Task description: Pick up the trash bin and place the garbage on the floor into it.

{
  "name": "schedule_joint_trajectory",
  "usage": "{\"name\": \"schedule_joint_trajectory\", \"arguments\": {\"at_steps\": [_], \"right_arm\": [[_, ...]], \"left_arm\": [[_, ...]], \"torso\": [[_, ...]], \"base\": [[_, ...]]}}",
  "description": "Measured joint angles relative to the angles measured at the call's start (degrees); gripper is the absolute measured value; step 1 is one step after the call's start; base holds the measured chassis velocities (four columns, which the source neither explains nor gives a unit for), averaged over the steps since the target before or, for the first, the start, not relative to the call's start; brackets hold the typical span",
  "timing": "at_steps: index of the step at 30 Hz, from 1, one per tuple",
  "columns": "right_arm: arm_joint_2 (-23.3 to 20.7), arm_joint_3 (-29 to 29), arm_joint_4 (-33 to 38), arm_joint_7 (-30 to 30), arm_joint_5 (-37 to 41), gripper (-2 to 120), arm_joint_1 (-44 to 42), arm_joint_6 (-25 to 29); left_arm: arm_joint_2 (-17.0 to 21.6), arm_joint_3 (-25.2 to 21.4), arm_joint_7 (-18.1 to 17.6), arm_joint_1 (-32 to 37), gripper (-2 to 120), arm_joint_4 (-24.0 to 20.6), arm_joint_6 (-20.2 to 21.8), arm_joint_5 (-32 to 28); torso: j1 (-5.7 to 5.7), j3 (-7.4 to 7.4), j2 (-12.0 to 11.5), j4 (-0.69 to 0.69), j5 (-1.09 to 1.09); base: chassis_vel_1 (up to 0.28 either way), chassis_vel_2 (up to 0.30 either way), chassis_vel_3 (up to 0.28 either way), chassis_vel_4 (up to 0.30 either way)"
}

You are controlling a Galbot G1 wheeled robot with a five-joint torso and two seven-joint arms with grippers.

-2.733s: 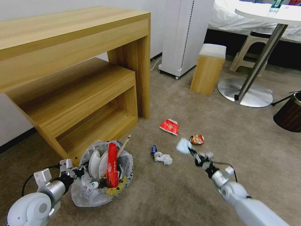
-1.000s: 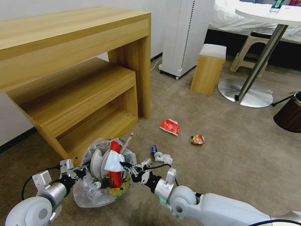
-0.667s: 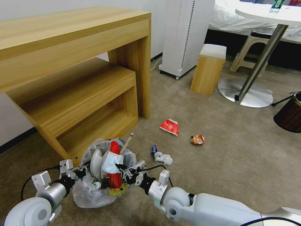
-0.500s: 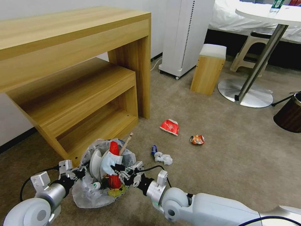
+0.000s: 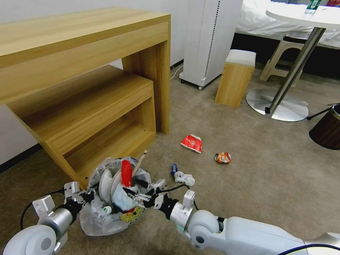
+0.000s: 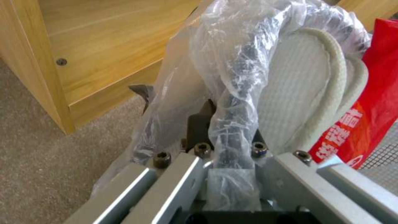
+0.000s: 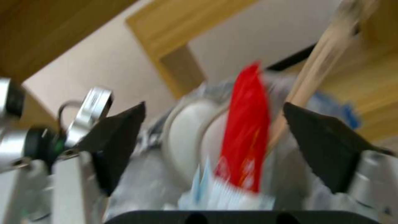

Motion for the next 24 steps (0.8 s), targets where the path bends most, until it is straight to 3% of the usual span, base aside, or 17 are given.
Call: {"name": "schedule_joint_trajectory", "arguments": {"at_steps": [2,10,15,24], "right_arm": [[0.4,4.1,0.4,1.4,-0.5,98,-1.8,0.0],[-0.3,13.7,-0.6,5.5,-0.7,100,-5.3,-2.7],[-2.0,20.1,-9.3,7.5,-2.4,100,-7.8,-6.8],[-0.1,19.3,-26.7,2.6,-6.8,100,-7.3,-7.1]], "left_arm": [[-0.1,0.1,0.1,-0.1,1,0.1,0.0,0.1],[0.0,0.1,0.3,-0.1,1,0.2,-0.1,0.2],[-0.2,0.4,0.5,-0.3,1,0.4,-0.2,0.4],[-0.3,0.0,0.8,0.4,1,0.0,-0.5,0.6]], "torso": [[0.0,0.0,0.0,0.0,0.0],[0.0,0.0,0.0,0.0,0.01],[0.0,0.0,0.0,-0.01,0.0],[0.0,0.0,0.0,0.0,0.01]], "base": [[0.0,0.0,0.0,0.0],[0.0,0.0,0.0,0.0],[0.0,0.0,0.0,0.0],[0.0,0.0,0.0,0.0]]}}
